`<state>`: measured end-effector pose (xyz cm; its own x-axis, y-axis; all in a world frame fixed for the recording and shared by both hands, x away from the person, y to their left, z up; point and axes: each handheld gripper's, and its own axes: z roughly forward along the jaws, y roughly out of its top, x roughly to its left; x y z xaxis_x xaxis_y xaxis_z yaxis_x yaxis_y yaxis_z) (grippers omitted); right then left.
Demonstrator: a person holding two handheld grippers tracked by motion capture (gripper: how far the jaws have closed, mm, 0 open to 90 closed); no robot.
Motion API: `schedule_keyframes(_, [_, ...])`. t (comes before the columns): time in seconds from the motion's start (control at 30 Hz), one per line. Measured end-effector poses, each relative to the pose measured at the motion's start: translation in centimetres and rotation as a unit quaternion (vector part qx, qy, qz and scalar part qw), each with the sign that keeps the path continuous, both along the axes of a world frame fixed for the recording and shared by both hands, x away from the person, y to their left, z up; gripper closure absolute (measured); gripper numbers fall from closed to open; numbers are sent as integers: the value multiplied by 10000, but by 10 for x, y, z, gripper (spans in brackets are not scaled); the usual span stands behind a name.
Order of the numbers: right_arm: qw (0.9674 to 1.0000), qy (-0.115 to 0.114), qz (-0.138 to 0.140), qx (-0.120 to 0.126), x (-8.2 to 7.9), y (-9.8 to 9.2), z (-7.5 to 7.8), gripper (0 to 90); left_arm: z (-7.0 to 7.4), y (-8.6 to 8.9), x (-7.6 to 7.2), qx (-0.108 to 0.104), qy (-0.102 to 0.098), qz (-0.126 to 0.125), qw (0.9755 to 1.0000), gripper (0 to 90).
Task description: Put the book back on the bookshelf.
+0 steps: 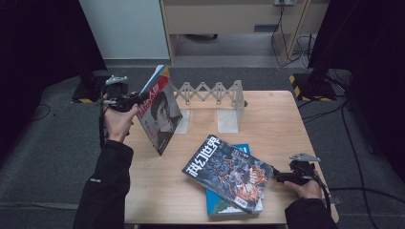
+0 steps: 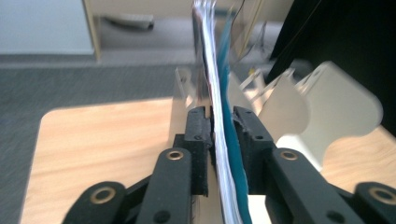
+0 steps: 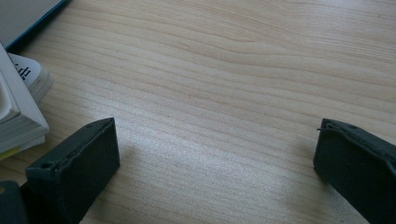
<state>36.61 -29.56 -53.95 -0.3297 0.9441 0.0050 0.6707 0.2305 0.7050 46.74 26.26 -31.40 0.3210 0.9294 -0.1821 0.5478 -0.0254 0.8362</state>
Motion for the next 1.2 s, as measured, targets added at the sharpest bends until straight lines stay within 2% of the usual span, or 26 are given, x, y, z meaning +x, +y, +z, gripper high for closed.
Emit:
schedule_keyframes(0.03, [10000, 1, 4, 2, 0, 0, 0, 6, -1, -2, 4, 64, 121, 3, 9999, 734])
schedule_keyframes(0.1, [10000, 12, 14, 2, 0, 0, 0, 5, -4, -5, 9, 251, 231, 17, 9994, 751])
schedule_keyframes(0.2, [10000, 12, 18, 6, 0, 0, 0, 6, -4, -7, 12, 220, 355, 26, 9991, 836])
schedule_keyframes(0.23, [10000, 12, 20, 7, 0, 0, 0, 6, -3, -8, 12, 294, 364, 51, 9989, 849])
schedule_keyframes(0.33, [10000, 25, 13, 24, 0, 1, 0, 6, -2, -11, 11, 404, 298, 136, 9986, 860])
schedule_keyframes(0.5, [10000, 20, 25, 10, 0, 0, 0, 6, -1, -20, 10, 363, 18, 365, 9987, 861])
schedule_keyframes(0.67, [10000, 27, 31, 16, 0, 1, 0, 6, -1, -31, 16, 367, -118, 698, 9968, 862])
schedule_keyframes(0.87, [10000, 10, 57, 8, 0, 1, 0, 6, -6, -43, 25, 536, -97, 1050, 9930, 862])
schedule_keyframes(0.93, [10000, 12, 60, 9, 0, 1, 0, 7, -7, -44, 27, 533, -130, 1120, 9922, 862])
schedule_keyframes(1.07, [10000, 25, 72, 19, 0, 1, 0, 7, -6, -44, 32, 427, -90, 1223, 9915, 861])
schedule_keyframes(1.2, [10000, 21, 79, 16, 0, 1, 0, 7, -5, -45, 32, 481, -88, 1239, 9911, 861])
